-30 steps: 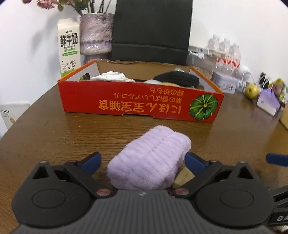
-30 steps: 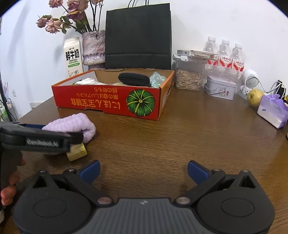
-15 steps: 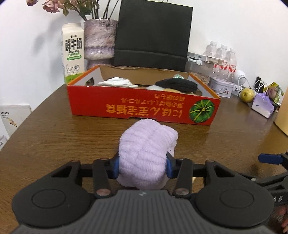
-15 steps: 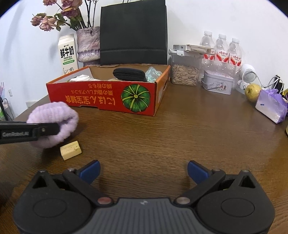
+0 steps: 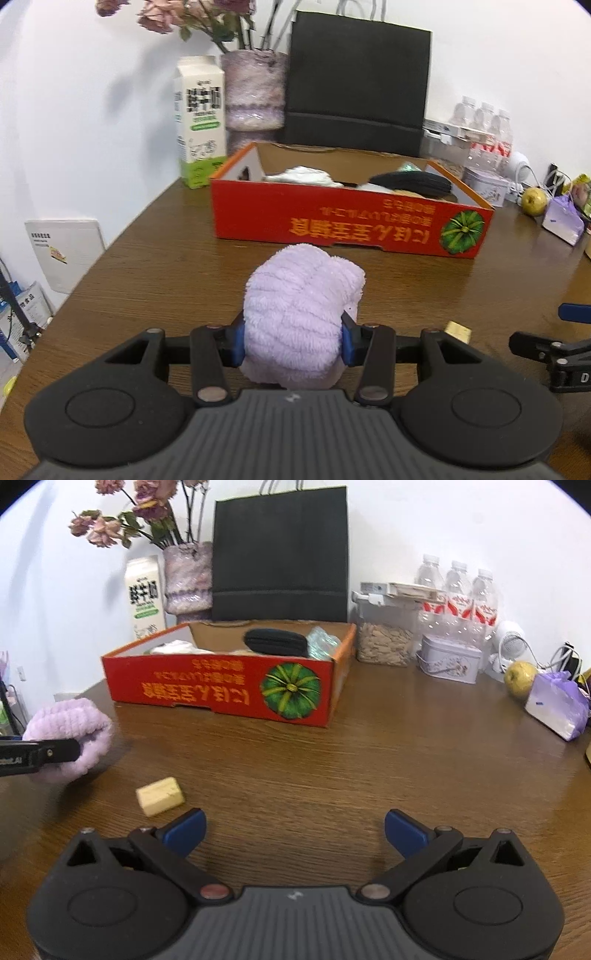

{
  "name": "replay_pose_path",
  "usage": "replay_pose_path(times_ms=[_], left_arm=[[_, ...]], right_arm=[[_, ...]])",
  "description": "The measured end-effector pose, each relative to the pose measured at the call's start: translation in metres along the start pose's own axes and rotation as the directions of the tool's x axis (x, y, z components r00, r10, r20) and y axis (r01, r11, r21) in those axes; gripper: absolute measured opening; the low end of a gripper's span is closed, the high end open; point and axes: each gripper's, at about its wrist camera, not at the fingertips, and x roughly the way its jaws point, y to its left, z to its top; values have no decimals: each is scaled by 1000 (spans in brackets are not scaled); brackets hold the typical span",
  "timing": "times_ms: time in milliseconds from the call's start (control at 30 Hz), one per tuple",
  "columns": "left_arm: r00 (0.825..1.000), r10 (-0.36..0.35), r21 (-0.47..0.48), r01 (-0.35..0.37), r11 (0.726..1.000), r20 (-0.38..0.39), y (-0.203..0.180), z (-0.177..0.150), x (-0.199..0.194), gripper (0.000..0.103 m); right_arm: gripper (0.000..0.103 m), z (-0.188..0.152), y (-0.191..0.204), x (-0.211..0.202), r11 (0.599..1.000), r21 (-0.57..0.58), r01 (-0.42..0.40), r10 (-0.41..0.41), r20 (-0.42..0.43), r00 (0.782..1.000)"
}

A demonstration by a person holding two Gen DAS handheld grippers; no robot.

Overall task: Organize objects
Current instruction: 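Grasp the lilac towel with the left tool while the right tool grasps the yellow block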

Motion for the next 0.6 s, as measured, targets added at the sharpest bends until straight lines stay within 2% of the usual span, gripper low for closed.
replay_pose_path(times_ms=[133,300,400,533,600], left_arm=[[1000,11,-12,-11,1000,2,14,2,0,46],[1000,13,-19,-13,1000,11,27,4,-2,46],[1000,10,-23,-10,1000,9,33,4,-2,46],[1000,-1,-23,1,1000,7,35,3,-4,47],[1000,-12,-21,12,1000,15,35,3,-7,47]], right_arm=[[103,3,17,-4,1000,-11,-20,20,42,999],[103,6,38,5,998,-43,-55,55,8,998],[100,9,49,7,997,-44,-65,66,19,998],[82,11,64,15,994,-64,-85,84,-10,996],[77,12,69,17,993,-68,-101,100,-18,995]])
